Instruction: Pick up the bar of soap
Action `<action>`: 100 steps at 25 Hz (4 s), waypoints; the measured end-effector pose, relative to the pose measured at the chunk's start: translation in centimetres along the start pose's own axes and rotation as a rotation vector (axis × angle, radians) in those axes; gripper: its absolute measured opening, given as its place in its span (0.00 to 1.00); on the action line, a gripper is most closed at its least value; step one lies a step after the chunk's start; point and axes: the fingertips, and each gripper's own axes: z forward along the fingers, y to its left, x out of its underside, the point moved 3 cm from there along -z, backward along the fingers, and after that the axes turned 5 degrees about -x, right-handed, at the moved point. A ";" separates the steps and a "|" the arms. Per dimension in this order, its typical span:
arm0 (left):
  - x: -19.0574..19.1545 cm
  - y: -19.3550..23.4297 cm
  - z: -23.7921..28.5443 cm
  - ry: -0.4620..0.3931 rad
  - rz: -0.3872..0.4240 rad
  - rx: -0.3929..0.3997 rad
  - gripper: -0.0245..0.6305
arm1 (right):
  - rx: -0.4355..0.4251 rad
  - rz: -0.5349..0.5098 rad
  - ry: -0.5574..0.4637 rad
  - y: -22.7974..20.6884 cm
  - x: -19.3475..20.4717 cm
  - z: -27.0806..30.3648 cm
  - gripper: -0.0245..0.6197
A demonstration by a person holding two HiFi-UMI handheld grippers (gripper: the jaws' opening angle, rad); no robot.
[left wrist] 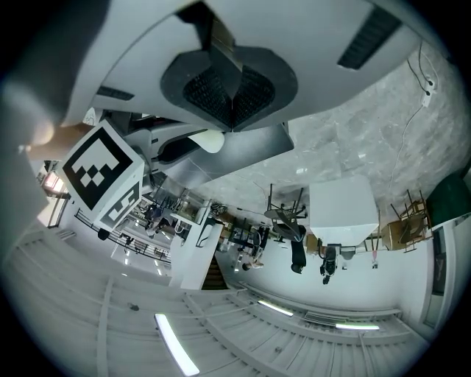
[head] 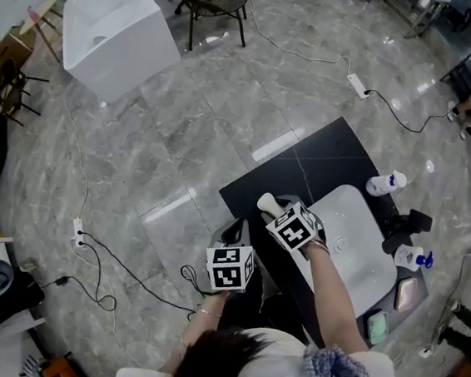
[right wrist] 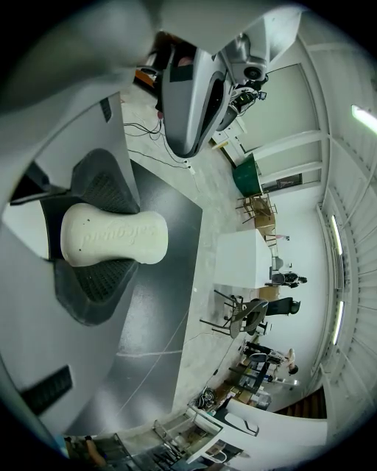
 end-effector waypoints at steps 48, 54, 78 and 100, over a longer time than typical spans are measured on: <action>0.1 1.2 -0.5 -0.004 0.003 -0.003 0.05 | 0.026 0.002 -0.121 0.5 -1.1 -1.9 0.47; 0.0 -0.3 -1.1 -0.026 0.025 0.018 0.05 | 0.092 0.077 -0.219 0.9 -0.9 -5.2 0.46; 1.0 -7.6 -8.7 -0.160 0.097 0.034 0.05 | 0.418 0.208 -0.575 5.8 5.1 -19.9 0.07; 3.8 -16.8 -14.6 -0.272 0.130 0.184 0.05 | 0.465 0.273 -0.683 12.3 13.2 -26.7 0.06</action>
